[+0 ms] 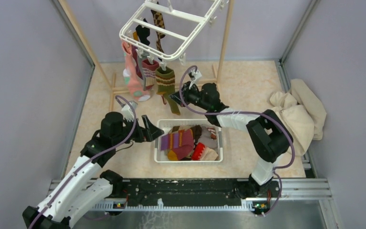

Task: Remove the socks clipped to the hanger
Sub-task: Remove the sock from the hanger.

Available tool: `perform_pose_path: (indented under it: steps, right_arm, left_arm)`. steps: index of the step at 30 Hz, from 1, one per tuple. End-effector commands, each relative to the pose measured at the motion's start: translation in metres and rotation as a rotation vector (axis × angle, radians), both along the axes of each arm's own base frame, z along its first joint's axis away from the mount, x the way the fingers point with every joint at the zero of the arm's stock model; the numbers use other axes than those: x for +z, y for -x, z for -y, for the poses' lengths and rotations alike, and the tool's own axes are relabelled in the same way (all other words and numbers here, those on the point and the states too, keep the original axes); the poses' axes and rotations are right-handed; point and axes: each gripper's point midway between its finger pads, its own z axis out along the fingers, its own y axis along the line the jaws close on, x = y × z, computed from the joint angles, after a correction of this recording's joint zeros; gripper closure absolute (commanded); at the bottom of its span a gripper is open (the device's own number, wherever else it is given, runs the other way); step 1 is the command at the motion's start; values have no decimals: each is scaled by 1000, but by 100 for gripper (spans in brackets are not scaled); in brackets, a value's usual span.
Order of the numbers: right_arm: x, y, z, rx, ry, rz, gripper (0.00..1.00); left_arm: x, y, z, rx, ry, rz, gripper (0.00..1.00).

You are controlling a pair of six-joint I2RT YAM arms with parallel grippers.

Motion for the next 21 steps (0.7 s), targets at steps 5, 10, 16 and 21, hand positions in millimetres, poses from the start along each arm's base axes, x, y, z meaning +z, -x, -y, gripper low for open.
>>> perform_pose_path:
  steps: [5,10,16,21]
  right_arm:
    - [75,46,23,15,-153,-20,100]
    - [92,71,25,94,-216,-97,100]
    - [101,91,25,199,-311,-195,100]
    - [106,96,27,256,-407,-271,100]
  left_arm:
    - [27,-23,17,-23,46,79,1]
    - [43,-31,21,-26,69,129,1]
    - [65,-37,31,-56,132,198,1]
    - [76,-40,37,-69,171,226,1]
